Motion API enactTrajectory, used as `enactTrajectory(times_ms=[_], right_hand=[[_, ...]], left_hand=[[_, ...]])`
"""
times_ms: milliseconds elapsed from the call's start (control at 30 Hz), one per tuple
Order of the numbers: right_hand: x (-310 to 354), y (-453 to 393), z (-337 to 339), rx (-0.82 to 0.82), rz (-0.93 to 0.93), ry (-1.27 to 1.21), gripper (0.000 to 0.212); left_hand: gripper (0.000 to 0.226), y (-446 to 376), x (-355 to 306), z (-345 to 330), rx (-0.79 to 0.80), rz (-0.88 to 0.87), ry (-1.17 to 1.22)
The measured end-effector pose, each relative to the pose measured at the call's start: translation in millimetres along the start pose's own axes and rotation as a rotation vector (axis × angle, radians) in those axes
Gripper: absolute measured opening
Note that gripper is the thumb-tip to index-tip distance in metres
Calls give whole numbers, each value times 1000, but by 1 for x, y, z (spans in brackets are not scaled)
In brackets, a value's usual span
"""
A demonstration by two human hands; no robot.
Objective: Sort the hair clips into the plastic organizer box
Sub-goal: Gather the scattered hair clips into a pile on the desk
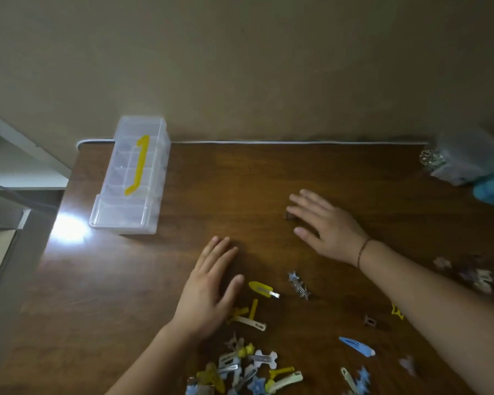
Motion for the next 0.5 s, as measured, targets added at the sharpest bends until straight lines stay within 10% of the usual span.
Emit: enactTrajectory(times_ms=[333,500], right_hand=[[141,105,-44,-7,346,-109,38],[36,167,-1,-296,6,-225,41]], left_hand=[[64,18,-34,-48,150,-132,-91],[66,40,-51,-78,319,-198,-95]])
Point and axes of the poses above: each hand's wrist, its own y-axis away from the middle knuckle, its own z-axis out of the back of the hand, x = y × z, the point moved 10 cm from there along -y, towards the middle knuckle, and after that the axes turned 8 degrees about y, right-handed, at the moved point
